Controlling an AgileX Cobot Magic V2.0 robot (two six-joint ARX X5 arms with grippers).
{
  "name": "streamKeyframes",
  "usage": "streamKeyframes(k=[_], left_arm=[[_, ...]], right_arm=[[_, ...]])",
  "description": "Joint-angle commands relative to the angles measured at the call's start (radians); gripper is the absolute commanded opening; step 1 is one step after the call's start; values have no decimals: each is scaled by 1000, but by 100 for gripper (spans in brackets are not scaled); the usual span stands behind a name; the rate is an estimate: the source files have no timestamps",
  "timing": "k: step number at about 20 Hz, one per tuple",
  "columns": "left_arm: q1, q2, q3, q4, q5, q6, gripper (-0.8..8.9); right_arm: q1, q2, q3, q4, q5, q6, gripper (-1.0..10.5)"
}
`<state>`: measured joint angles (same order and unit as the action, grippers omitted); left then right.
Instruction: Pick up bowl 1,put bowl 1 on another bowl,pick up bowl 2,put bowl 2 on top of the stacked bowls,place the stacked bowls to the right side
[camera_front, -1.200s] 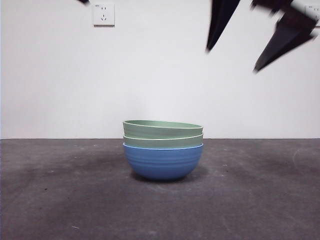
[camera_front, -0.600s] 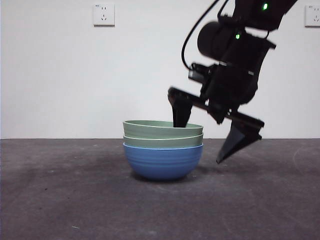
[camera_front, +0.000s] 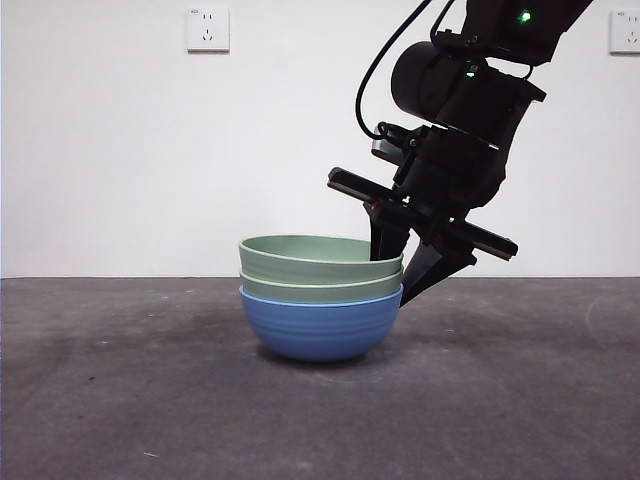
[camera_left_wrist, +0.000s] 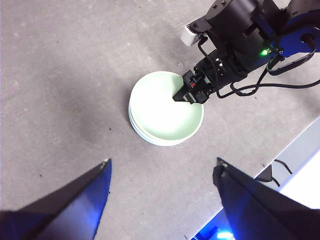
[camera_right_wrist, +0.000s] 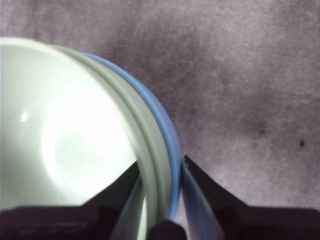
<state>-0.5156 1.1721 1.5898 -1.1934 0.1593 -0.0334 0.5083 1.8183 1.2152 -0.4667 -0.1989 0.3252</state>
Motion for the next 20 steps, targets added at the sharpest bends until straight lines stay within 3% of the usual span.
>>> streamKeyframes(k=[1,11,20], left_arm=[[0,-2,3,6,-2,12,347],[0,-2,3,10,-2,35,347],[0,-2,3,10,-1,38,347]], right_arm=[[-3,14,-14,-20,14,-9,-12],[-32,-135,-13,-14,-31,-9,-12],[-341,-219,-14,-124,-31,-85,-13]])
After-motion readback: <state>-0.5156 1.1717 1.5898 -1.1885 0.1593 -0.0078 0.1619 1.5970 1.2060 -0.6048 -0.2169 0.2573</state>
